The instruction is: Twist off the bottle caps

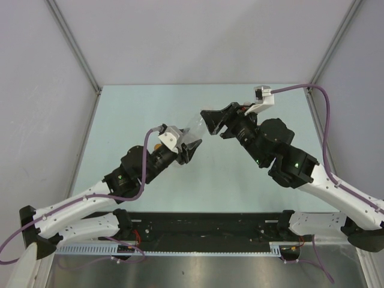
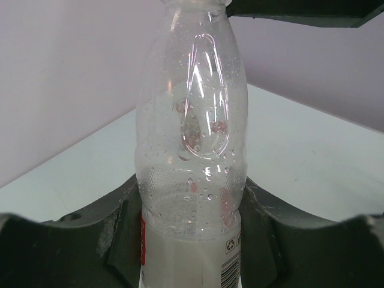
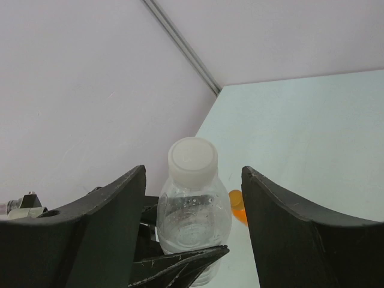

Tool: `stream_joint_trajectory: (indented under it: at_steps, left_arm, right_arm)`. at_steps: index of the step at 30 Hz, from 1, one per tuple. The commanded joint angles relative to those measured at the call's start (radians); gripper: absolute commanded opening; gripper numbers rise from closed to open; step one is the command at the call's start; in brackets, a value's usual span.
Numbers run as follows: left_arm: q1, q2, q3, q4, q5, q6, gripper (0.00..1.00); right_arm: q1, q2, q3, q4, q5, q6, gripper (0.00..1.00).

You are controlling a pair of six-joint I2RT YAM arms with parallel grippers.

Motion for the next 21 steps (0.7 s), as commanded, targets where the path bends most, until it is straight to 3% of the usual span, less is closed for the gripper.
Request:
stream_joint_trajectory:
  at_steps: [1, 6, 11, 21]
  left_arm:
    - [-0.013, -0.017, -0.004, 0.036, -0.024, 0.03, 0.0]
    - [-0.017, -0.025, -0.007, 0.034, -0.032, 0.037, 0.0]
    - [-0.024, -0.025, -0.01, 0.034, -0.035, 0.04, 0.0]
    - [-0.042, -0.022, -0.015, 0.042, -0.047, 0.054, 0.0]
  right_arm:
    - [0.004, 0.009, 0.049, 0.051, 0.041, 0.003, 0.68]
    - [0.004, 0.02, 0.054, 0.053, 0.044, 0.006, 0.6]
    - [0.004, 0.031, 0.054, 0.056, 0.043, 0.01, 0.46]
    - [0.001, 0.051, 0.055, 0.067, 0.041, 0.015, 0.45]
